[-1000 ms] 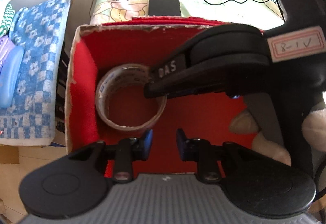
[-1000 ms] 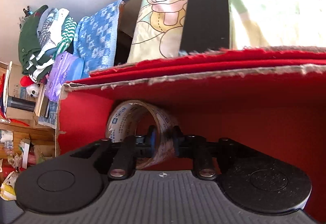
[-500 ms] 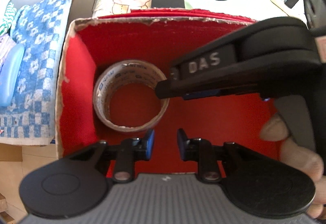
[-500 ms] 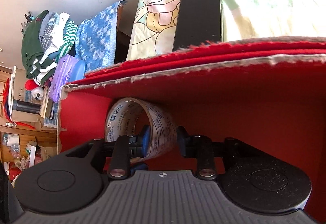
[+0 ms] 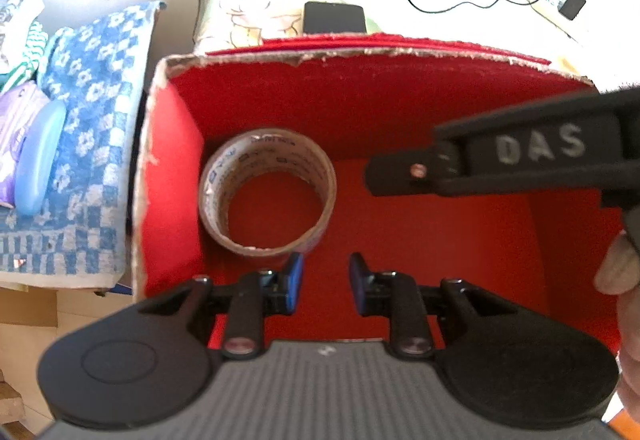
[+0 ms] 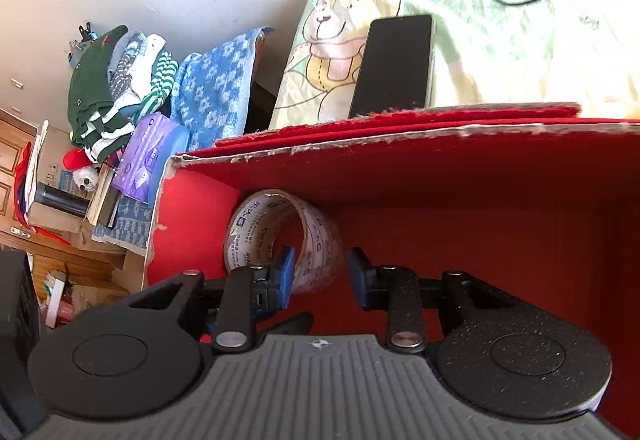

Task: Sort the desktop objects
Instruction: 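Open the right tool to release the tape roll inside the box, then move the right tool out of the box toward the pine cone, then close the right tool on the brown pine cone and lift it, then carry the pine cone with the right tool into the red box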

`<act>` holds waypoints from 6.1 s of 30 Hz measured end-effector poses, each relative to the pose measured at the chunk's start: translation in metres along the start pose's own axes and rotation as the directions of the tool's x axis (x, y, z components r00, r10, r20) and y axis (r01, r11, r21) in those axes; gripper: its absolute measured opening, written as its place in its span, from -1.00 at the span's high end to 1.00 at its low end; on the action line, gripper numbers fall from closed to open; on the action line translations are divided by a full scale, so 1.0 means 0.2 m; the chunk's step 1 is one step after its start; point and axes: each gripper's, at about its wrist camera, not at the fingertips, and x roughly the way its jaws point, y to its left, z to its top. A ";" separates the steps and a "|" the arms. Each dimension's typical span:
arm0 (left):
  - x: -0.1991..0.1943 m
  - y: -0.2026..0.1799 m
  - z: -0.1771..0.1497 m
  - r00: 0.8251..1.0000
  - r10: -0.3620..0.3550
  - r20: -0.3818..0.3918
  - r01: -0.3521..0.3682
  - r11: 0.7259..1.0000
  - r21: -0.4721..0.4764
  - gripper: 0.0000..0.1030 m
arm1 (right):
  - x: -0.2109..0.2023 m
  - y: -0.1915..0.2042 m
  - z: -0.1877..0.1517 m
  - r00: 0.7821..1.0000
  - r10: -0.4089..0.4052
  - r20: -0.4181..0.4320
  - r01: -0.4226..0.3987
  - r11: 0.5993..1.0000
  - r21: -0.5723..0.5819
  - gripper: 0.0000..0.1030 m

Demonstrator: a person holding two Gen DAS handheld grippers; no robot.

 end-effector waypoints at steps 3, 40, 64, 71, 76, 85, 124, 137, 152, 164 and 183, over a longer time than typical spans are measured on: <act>-0.05 0.01 -0.01 1.000 0.006 0.022 -0.005 1.000 -0.017 0.31 | -0.05 -0.01 -0.03 0.999 -0.023 0.028 0.023 1.000 -0.010 0.30; -0.15 -0.17 -0.19 0.966 0.237 0.104 -0.230 0.970 -0.076 0.22 | -0.31 -0.12 -0.36 0.958 -0.225 0.177 0.239 0.969 -0.061 0.30; -0.17 -0.15 -0.24 0.964 0.238 0.118 -0.231 0.970 -0.074 0.10 | -0.36 -0.16 -0.47 0.940 -0.159 0.303 0.178 0.983 -0.038 0.30; -0.42 -0.18 -0.31 0.939 0.243 0.243 -0.224 0.969 -0.103 -0.02 | -0.64 -0.12 -0.58 0.868 -0.065 0.493 0.134 0.985 -0.105 0.30; -0.54 -0.20 -0.44 0.939 0.212 0.270 -0.186 0.975 -0.118 -0.01 | -0.80 -0.14 -0.72 0.816 0.022 0.578 0.090 0.982 -0.165 -0.09; -0.60 -0.24 -0.76 0.971 0.049 0.233 -0.016 0.990 -0.142 0.06 | -0.86 -0.21 -0.90 0.883 0.108 0.457 0.038 0.954 -0.299 0.00; -0.03 -0.60 -0.61 0.987 -0.145 0.066 0.123 0.956 0.265 0.06 | -0.39 -0.64 -0.89 0.954 0.287 0.083 -0.298 0.933 0.202 -0.03; 0.03 -0.59 -0.59 0.990 -0.144 0.013 0.136 0.957 0.257 -0.01 | -0.31 -0.63 -0.88 0.958 0.286 0.019 -0.282 0.927 0.247 0.21; 0.00 -0.78 -0.75 0.967 -0.253 0.013 0.243 0.939 0.243 -0.18 | -0.56 -0.83 -0.99 0.981 0.188 0.038 -0.192 0.956 0.220 0.08; -0.02 -0.83 -0.84 0.967 -0.251 0.043 0.238 0.950 0.203 0.33 | -0.50 -0.79 -1.04 0.978 0.205 0.029 -0.205 0.946 0.253 0.03; -0.69 -1.07 -0.54 0.872 -0.322 0.368 0.187 0.915 0.356 0.38 | -1.18 -0.48 -0.80 0.925 0.166 0.343 -0.143 0.986 -0.091 0.04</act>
